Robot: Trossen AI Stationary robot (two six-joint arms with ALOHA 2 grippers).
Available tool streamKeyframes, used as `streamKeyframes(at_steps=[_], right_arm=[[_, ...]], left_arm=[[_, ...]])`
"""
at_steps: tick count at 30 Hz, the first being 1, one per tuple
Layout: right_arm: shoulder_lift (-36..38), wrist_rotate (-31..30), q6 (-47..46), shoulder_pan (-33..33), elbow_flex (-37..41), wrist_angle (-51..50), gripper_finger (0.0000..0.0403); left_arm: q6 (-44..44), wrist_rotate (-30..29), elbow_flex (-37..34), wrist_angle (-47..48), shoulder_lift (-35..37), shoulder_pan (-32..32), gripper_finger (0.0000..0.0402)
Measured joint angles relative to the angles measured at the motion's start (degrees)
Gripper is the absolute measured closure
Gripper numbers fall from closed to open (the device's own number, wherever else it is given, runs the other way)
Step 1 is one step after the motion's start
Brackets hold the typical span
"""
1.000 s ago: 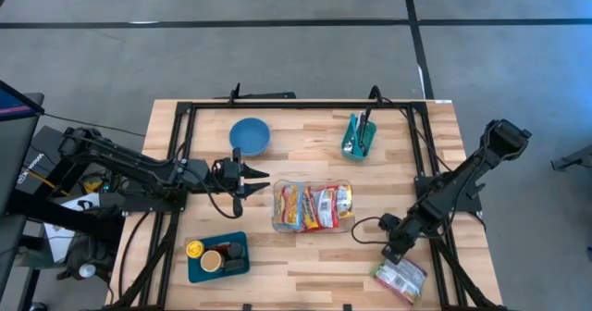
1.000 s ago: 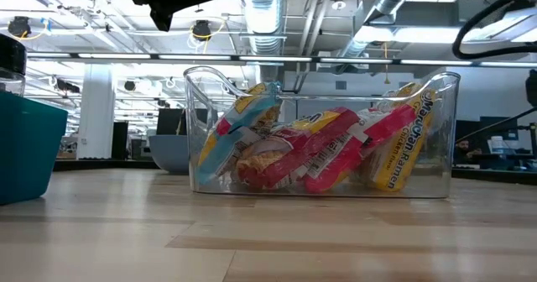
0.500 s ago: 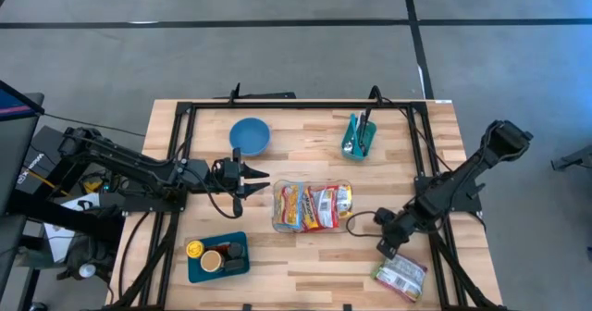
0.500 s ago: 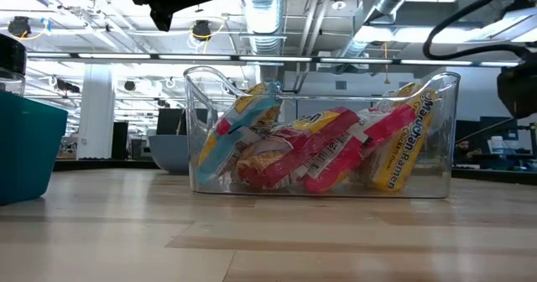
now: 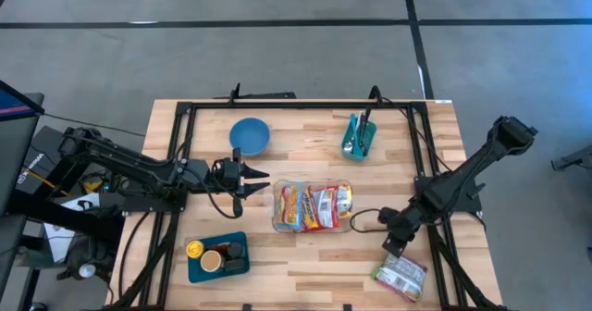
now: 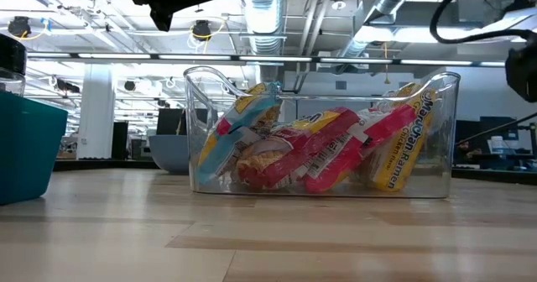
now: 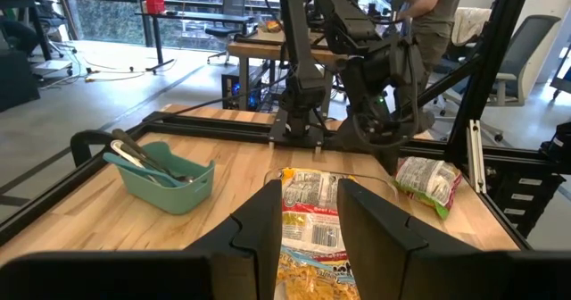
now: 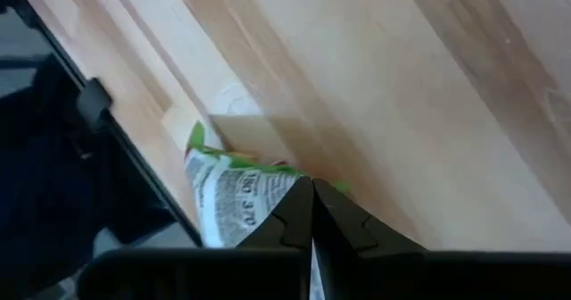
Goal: Pick & Place Food Item
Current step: Put the pink noodle pack into the transparent bin
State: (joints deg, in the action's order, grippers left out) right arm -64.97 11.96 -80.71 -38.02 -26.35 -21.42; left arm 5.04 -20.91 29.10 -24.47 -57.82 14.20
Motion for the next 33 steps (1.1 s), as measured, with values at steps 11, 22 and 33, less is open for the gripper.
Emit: streamKeyframes(at_steps=[11,22,33], right_arm=[[2.34,0.3,-10.77,-2.27,-0.02,-5.01,0.0375],[2.32,0.25,-14.29,-5.22,0.0,-6.02,0.026],[0.82,-0.1,-13.93,-5.84,0.0,-4.01,0.0183]], left_arm=[[0.0,-0.01,0.0,0.0,0.0,0.0,0.0298],[0.0,0.0,0.0,0.0,0.01,0.0,0.0298],[-0.02,-0.02,0.0,0.0,0.02,0.0,0.0298]])
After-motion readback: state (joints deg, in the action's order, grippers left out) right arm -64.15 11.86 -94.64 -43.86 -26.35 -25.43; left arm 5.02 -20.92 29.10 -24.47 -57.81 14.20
